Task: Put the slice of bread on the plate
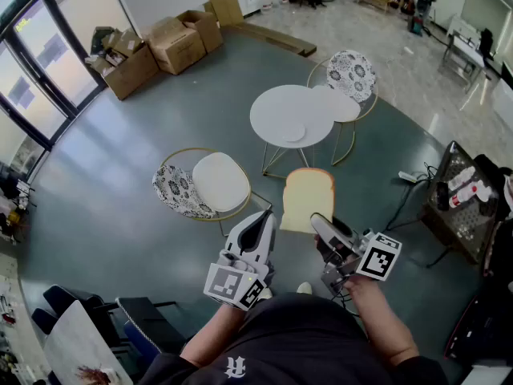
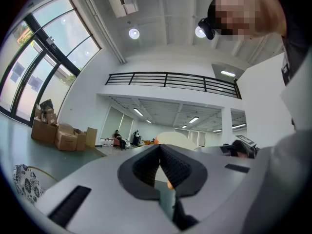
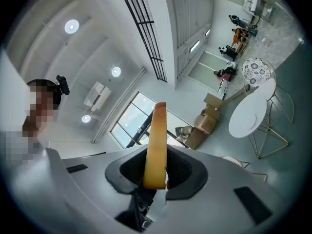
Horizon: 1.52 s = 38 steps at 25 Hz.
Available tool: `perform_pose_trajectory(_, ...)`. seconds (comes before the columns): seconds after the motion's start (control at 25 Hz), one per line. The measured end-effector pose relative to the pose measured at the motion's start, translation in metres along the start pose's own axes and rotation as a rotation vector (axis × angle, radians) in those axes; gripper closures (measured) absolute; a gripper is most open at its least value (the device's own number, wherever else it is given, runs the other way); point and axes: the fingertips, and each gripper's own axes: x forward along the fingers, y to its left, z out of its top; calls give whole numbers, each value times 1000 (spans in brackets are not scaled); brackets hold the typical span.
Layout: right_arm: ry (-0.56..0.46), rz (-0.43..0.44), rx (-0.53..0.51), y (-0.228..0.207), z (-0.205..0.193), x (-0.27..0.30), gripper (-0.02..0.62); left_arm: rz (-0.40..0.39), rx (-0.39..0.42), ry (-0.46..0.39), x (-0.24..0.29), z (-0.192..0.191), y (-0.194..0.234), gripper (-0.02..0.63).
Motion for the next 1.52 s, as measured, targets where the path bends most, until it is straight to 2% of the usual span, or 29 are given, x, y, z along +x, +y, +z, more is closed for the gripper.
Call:
perform_pose_trajectory(0.6,8,26,15,-2,6,-9,503,5,-5,30,7,-14,-10,600)
perform_pose_trajectory(0.88,-14,16,11,-2,13,-16,503,-2,36,23,13,-8,-15,600)
perform_pose_trajectory(1.24,-4,4,-57,-10,50,-37,503,-6,64,47,51,-10,-39,600)
perform_pose_trajectory(1.52,-19,22,-48,-13,49,-39,505,-10,90,43,52,-14,-40,600)
